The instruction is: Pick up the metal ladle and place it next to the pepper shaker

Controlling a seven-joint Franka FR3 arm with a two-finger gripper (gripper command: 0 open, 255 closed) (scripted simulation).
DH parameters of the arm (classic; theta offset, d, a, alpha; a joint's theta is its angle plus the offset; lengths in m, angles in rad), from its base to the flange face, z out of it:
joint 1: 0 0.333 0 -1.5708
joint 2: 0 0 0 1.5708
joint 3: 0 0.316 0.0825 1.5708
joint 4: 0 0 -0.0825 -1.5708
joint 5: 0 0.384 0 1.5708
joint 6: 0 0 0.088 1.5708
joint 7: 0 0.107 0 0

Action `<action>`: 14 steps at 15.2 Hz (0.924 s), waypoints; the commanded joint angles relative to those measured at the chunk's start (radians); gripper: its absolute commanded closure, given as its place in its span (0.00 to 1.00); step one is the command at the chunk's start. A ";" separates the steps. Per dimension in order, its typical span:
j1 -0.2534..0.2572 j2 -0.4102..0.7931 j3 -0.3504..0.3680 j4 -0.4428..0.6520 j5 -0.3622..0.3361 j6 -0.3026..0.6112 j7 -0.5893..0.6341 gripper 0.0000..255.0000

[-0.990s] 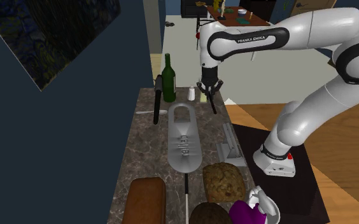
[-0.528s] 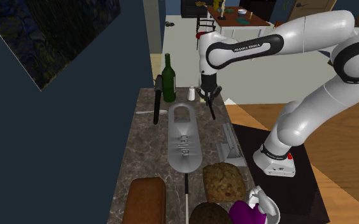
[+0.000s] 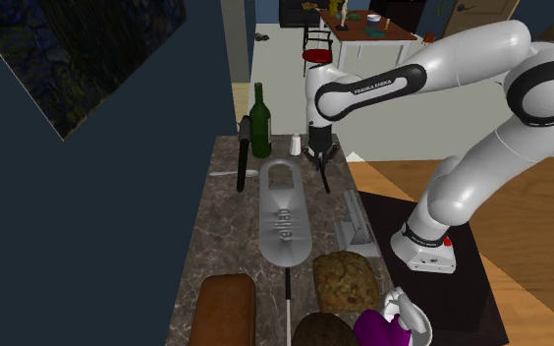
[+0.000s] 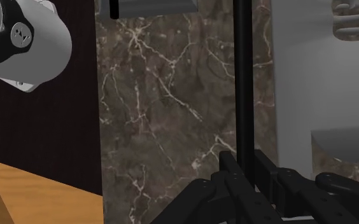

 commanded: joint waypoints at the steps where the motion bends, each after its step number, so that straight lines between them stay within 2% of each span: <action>1: 0.001 0.008 0.001 -0.023 0.002 0.031 -0.003 1.00; 14: 0.004 0.095 0.005 -0.110 0.014 0.204 -0.024 1.00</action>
